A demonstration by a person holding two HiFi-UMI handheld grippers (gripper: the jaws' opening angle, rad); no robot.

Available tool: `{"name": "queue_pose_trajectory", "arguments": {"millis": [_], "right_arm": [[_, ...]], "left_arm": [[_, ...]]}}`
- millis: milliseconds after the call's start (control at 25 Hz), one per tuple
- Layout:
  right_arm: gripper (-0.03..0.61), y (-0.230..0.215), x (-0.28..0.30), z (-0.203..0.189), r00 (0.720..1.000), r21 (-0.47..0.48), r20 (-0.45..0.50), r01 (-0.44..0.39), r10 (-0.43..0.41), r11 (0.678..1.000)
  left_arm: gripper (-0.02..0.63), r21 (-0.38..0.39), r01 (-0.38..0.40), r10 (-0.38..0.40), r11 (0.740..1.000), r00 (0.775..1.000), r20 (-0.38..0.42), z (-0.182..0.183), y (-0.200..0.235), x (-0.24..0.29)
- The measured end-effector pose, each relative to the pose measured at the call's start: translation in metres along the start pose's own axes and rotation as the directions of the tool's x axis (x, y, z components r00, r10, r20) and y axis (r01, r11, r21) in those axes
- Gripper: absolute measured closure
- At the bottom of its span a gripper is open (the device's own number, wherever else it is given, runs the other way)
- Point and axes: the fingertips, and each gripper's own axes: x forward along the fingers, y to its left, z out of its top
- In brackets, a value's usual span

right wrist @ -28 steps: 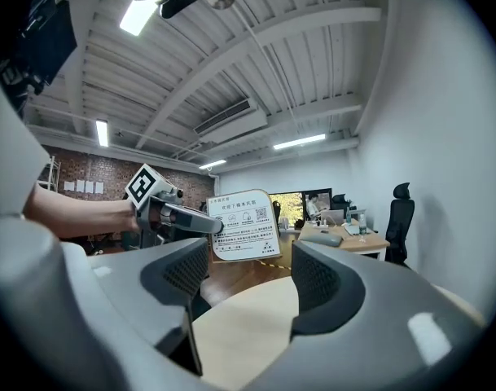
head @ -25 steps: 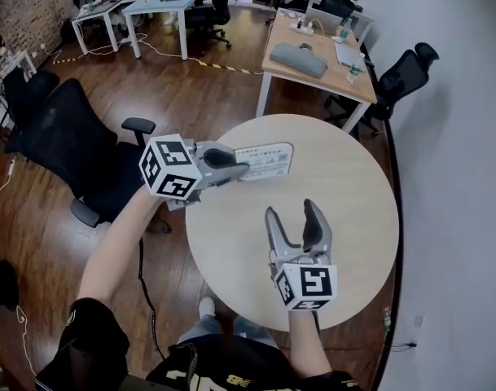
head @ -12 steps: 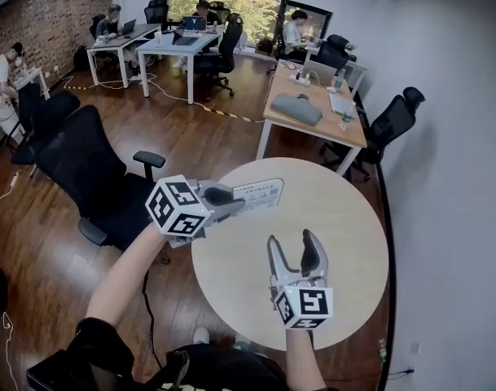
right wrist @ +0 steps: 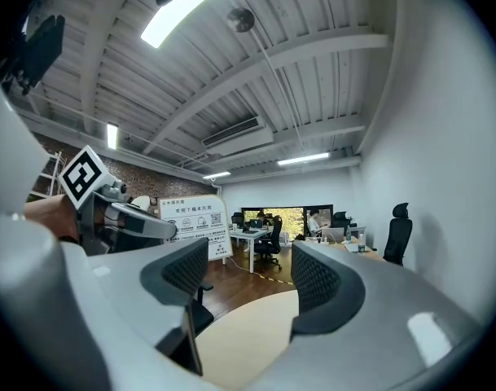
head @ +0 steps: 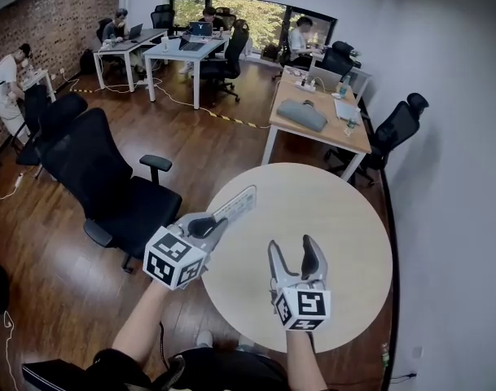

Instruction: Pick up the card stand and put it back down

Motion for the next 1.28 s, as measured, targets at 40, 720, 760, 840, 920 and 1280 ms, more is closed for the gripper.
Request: {"name": "queue_pose_trajectory", "arguments": {"millis": [40, 720, 760, 840, 920, 1280], "right_arm": [[0.252, 0.000, 0.001, -0.001, 1.000, -0.002, 0.000, 0.001, -0.001, 1.000], [0.252, -0.009, 0.016, -0.024, 0.999, 0.023, -0.040, 0.031, -0.030, 0.999], [0.252, -0.010, 0.016, -0.025, 0.999, 0.025, -0.041, 0.032, -0.031, 0.999], [0.252, -0.012, 0.018, -0.027, 0.999, 0.030, -0.044, 0.033, -0.032, 0.999], [0.252, -0.015, 0.020, -0.030, 0.998, 0.034, -0.049, 0.037, -0.035, 0.999], [0.252, -0.035, 0.025, -0.046, 0.995, 0.054, -0.078, 0.070, -0.066, 0.996]], "left_arm": [[0.595, 0.000, -0.041, 0.041, 0.999, 0.999, 0.007, -0.003, 0.001, -0.003], [0.596, -0.086, -0.356, 0.361, 0.931, 0.931, 0.056, -0.049, 0.014, -0.019], [0.596, -0.088, -0.357, 0.362, 0.930, 0.930, 0.060, -0.050, 0.014, -0.019], [0.597, -0.083, -0.367, 0.373, 0.926, 0.925, 0.075, -0.049, 0.016, -0.020], [0.596, -0.074, -0.384, 0.390, 0.920, 0.917, 0.086, -0.045, 0.020, -0.018], [0.595, -0.074, -0.361, 0.365, 0.930, 0.930, 0.036, -0.059, 0.022, 0.012]]}}
